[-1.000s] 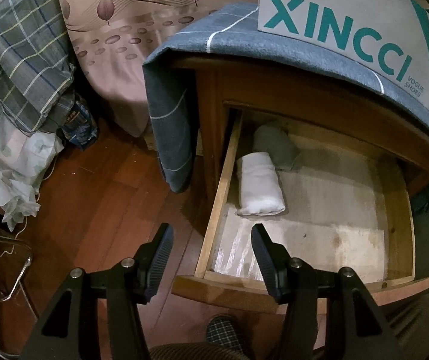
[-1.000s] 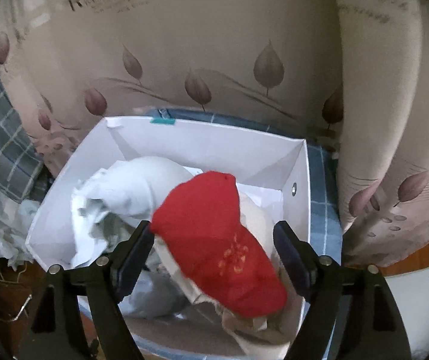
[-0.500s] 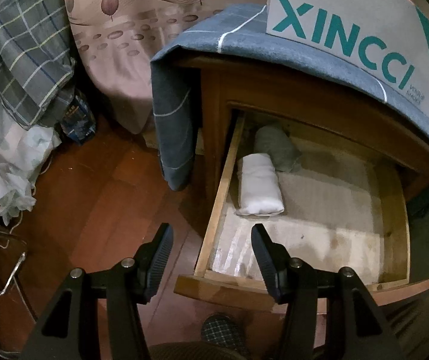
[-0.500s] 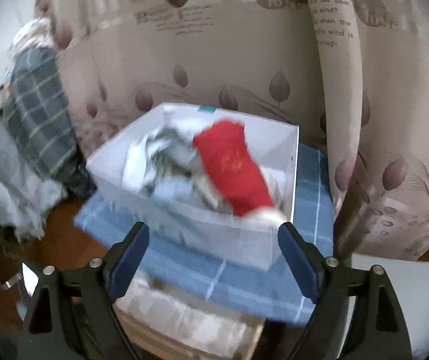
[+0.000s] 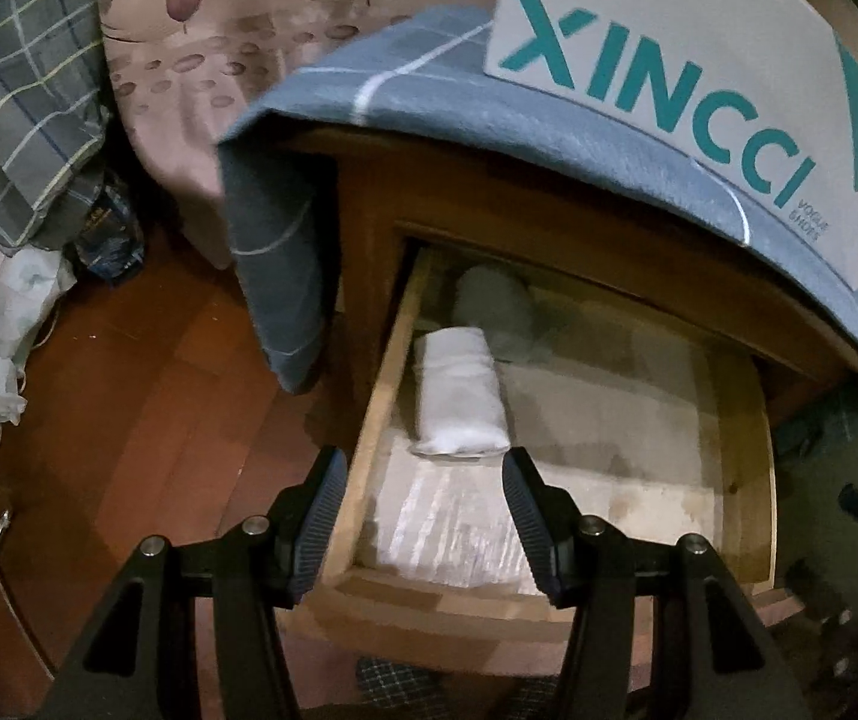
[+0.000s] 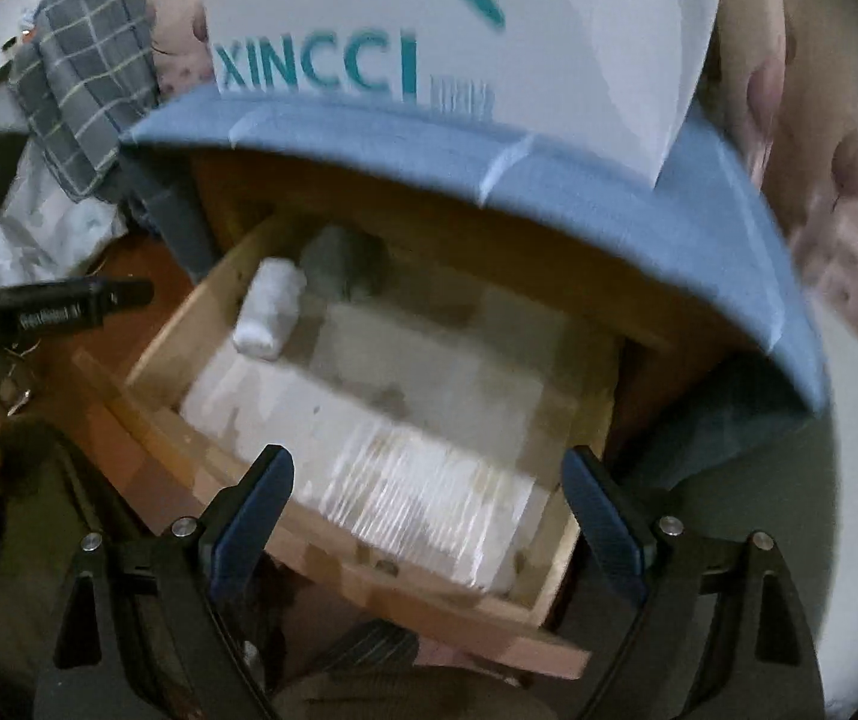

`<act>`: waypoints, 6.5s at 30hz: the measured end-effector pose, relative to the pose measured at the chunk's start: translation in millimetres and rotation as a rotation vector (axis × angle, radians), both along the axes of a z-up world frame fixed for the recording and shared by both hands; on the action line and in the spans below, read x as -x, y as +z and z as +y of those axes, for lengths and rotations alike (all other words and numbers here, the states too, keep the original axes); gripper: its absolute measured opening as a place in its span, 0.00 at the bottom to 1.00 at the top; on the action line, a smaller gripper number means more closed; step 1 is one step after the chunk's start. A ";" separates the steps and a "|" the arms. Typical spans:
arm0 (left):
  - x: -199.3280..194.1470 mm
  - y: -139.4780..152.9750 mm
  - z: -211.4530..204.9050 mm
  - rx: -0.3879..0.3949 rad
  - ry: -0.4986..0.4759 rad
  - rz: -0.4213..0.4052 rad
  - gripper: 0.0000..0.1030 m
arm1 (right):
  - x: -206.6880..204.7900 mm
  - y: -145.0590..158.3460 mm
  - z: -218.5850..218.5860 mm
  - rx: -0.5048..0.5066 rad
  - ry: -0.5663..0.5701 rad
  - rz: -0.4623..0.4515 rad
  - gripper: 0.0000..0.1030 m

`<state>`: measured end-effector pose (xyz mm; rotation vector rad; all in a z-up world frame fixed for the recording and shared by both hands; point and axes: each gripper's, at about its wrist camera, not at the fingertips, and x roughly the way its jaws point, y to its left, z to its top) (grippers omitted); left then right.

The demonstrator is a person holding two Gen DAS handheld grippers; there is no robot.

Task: Take underwear out of drawer
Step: 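Reach the left gripper into the drawer toward the white rolled sock while the right gripper returns, then close the left gripper on the white rolled sock and lift it, then hold the white sock with the left gripper while the right gripper reaches into the drawer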

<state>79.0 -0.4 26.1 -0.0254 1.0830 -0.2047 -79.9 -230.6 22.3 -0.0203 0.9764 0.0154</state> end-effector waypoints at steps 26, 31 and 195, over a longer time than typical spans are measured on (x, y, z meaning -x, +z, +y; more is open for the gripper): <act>-58.1 -69.8 -58.9 -0.085 -0.140 0.245 0.54 | -2.2 -13.1 -31.7 -0.166 -0.134 0.030 0.86; -63.3 -77.1 -59.7 -0.088 -0.138 0.271 0.54 | -1.9 -14.8 -35.8 -0.196 -0.155 0.035 0.86; 8.8 15.4 16.8 0.051 -0.191 -0.089 0.41 | -139.1 -119.1 160.4 0.755 0.735 -0.048 0.50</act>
